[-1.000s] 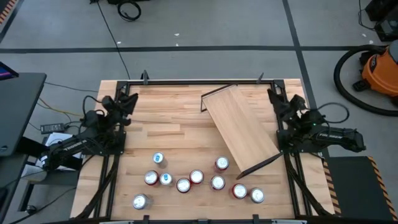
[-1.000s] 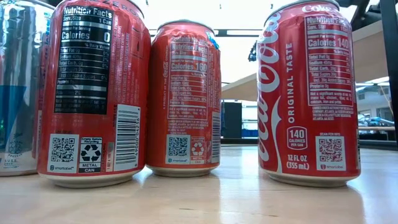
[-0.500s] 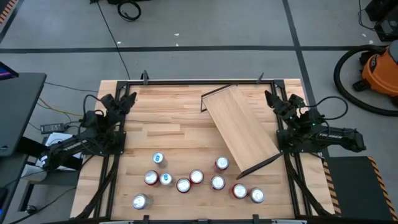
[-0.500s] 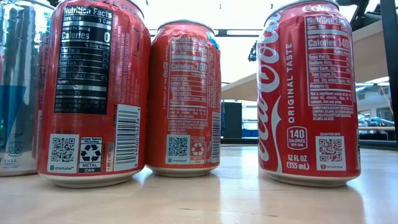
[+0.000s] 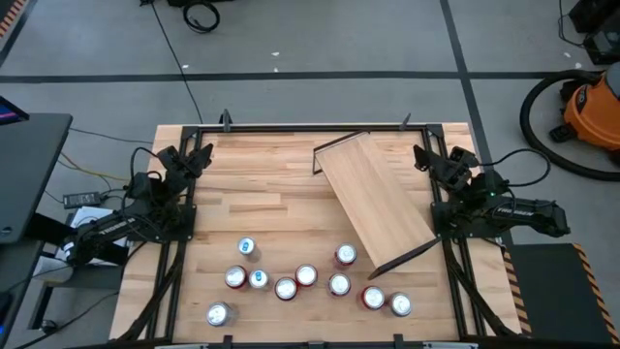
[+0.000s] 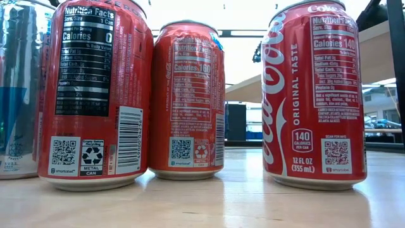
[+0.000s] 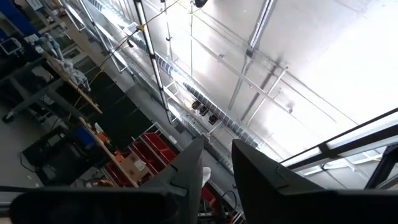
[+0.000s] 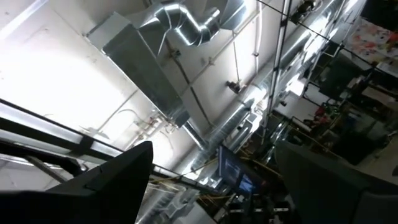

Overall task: Place canned beverage on shelf
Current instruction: Put the right silver soda can on the shelf

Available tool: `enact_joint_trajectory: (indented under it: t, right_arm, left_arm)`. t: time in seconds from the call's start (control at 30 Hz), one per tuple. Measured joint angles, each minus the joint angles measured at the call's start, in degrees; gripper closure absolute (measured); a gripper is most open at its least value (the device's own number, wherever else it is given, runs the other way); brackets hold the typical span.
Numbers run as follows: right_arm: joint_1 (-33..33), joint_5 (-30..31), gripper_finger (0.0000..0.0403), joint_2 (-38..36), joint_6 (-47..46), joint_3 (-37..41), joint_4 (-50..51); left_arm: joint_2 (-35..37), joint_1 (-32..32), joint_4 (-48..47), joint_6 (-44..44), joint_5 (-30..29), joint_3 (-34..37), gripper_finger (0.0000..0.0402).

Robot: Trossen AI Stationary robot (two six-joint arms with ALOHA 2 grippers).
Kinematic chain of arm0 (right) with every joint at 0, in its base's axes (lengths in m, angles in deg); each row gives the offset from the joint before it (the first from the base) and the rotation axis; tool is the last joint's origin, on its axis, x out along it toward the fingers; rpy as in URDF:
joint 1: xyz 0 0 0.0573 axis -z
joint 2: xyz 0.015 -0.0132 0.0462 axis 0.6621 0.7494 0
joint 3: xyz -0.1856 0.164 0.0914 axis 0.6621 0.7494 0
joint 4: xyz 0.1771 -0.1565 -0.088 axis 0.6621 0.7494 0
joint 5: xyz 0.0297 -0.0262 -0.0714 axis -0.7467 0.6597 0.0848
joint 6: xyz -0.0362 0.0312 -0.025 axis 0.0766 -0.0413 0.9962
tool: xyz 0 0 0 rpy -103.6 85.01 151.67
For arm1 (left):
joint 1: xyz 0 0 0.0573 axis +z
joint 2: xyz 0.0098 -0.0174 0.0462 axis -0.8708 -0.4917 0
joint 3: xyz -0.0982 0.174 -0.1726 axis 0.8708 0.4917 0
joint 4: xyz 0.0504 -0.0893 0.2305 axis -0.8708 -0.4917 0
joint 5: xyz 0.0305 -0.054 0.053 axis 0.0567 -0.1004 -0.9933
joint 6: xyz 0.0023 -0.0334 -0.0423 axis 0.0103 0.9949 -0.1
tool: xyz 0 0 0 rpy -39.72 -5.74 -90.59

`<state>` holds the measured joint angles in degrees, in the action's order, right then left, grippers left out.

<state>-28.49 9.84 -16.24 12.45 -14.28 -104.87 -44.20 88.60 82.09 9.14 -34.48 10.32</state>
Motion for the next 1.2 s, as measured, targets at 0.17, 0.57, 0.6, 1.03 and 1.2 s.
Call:
enact_joint_trajectory:
  t: [0.17, 0.57, 0.6, 1.03, 1.2]
  right_arm:
    - [0.0, 0.5, 0.0055, -0.02, 0.04, 0.01, -2.64]
    - [0.0, -3.41, 0.0055, -0.07, 2.92, 0.0, -5.16]
    - [0.0, -3.45, 0.0055, -0.07, 2.94, 0.01, -5.17]
    - [0.02, 7.44, 0.0055, -0.07, 3.06, 0.0, -5.06]
    - [0.02, 8.3, 0.0055, -0.07, 3.04, 0.01, -5.17]
  left_arm:
    - [0.0, 0.02, -0.02, -0.32, 0.02, 0.0, 0.0308]
    - [0.0, 0.02, -0.13, -0.3, 0.07, 0.0, 0.0308]
    - [0.0, 0.01, -0.13, -0.29, 0.1, 0.0, 0.0308]
    - [0.0, 0.0, -0.2, 5.14, -1.71, 0.0, 0.0308]
    - [0.02, 0.02, -0.38, -2.2, -2.22, 0.0, 0.0308]
